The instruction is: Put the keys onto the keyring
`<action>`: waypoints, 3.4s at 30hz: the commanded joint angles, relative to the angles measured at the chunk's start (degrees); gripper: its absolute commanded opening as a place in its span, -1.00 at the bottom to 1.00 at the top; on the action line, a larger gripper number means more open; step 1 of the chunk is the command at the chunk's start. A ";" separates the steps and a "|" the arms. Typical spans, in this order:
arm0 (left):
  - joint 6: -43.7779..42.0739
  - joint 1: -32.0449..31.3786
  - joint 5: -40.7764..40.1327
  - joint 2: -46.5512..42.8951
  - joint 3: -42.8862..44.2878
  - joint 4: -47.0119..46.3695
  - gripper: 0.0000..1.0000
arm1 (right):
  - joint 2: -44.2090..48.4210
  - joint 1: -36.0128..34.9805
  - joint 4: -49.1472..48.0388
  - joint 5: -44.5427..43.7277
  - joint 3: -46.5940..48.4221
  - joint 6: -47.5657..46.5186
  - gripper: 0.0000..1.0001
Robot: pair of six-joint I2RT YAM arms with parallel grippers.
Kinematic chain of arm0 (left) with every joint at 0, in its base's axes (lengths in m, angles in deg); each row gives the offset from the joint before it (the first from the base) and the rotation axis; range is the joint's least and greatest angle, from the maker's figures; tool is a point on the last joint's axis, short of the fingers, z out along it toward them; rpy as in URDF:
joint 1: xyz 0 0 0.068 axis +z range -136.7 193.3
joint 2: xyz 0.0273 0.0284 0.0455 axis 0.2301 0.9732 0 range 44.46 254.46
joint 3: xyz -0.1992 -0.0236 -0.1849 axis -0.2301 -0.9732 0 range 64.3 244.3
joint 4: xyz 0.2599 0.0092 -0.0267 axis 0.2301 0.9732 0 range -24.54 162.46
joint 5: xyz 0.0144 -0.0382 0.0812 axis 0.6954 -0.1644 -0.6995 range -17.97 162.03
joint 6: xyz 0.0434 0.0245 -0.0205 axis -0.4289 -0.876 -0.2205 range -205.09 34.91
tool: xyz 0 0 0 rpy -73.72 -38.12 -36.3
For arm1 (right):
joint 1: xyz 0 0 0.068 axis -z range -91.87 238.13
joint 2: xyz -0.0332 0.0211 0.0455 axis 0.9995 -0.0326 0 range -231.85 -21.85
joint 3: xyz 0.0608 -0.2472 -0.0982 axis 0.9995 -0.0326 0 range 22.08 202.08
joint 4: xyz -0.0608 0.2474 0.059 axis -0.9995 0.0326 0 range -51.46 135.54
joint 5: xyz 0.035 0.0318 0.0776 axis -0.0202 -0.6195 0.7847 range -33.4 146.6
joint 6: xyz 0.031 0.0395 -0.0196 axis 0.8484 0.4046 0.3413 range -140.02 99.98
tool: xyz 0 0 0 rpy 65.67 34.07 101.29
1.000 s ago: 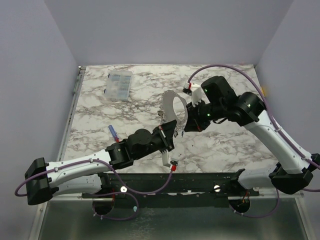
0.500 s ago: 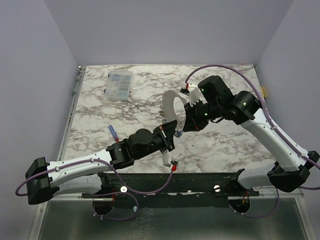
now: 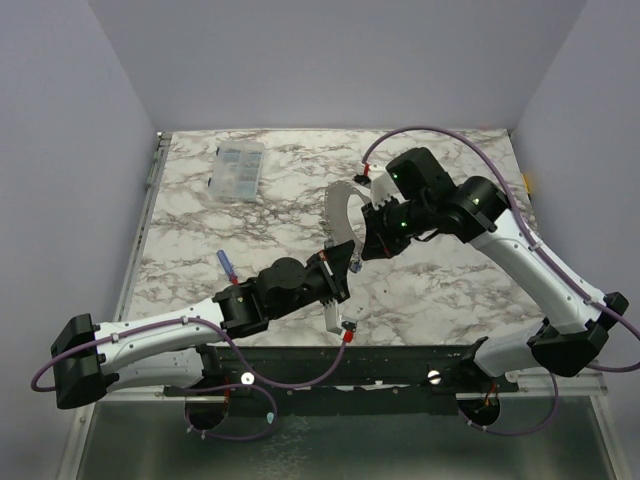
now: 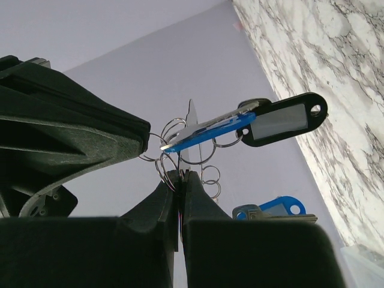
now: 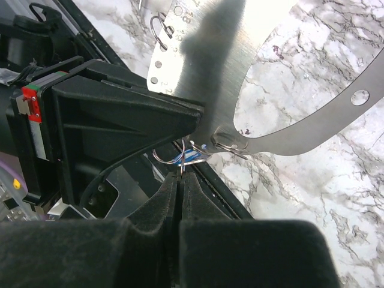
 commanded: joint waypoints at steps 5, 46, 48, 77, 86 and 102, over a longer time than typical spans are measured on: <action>-1.12 -0.29 -0.42 -0.04 1.20 -2.34 -1.00 | -1.08 -0.38 0.19 -1.77 1.31 -0.71 -0.99; -0.58 -0.29 -0.86 0.92 0.94 -3.16 -1.00 | -3.23 -5.19 1.44 -1.31 3.27 0.17 -0.99; -0.58 -0.29 -0.86 1.05 0.94 -3.22 -1.00 | -3.31 -5.92 1.27 -1.53 3.55 0.56 -0.99; 4.78 2.40 0.65 2.71 3.77 -11.66 -1.00 | -2.81 -7.68 -4.69 3.28 7.38 2.74 -0.46; 7.04 4.15 2.19 4.08 6.93 -16.05 -1.00 | -5.21 -7.68 -4.82 0.84 15.97 1.42 -0.39; 7.69 5.58 2.13 4.22 8.60 -16.87 -1.00 | 8.03 -7.65 -15.54 -21.91 8.85 12.46 0.10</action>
